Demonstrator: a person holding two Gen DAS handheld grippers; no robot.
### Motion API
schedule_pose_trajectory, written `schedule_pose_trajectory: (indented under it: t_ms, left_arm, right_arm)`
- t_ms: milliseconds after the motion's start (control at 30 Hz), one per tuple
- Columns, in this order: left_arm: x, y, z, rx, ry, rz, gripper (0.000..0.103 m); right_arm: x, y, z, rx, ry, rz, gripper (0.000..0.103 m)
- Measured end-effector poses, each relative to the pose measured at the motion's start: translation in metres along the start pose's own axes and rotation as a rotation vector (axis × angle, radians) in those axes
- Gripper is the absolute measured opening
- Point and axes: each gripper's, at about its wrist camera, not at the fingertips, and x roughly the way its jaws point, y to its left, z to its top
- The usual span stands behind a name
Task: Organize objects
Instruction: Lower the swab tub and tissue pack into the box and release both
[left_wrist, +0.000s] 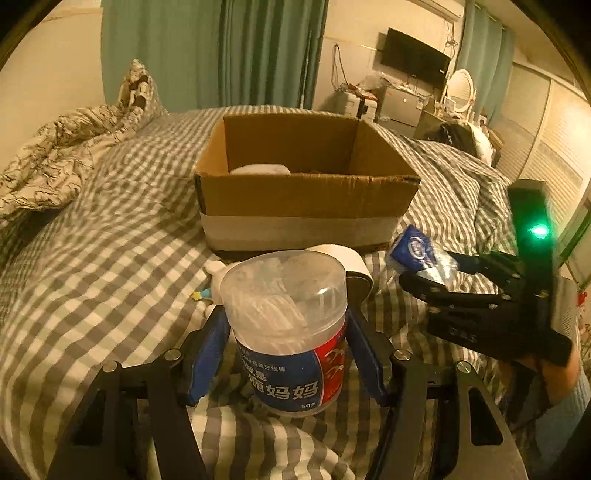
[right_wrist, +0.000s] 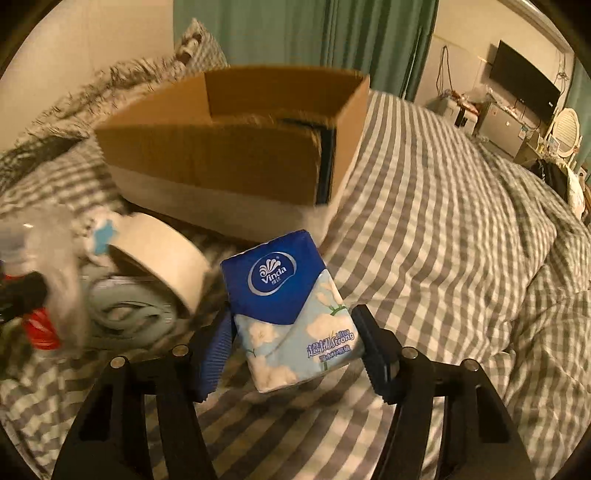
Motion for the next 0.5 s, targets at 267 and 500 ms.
schedule_pose_trajectory:
  t_ms: [267, 500]
  left_arm:
    - [-0.041, -0.008, 0.012, 0.007, -0.086, -0.036, 0.065]
    - [-0.068, -0.008, 0.039, 0.010, -0.171, -0.021, 0.065]
  right_arm:
    - [-0.071, 0.012, 0.005, -0.005, -0.113, 0.030, 0.063]
    - [-0.134, 0.015, 0.021, -0.020, -0.246, 0.045, 0.063]
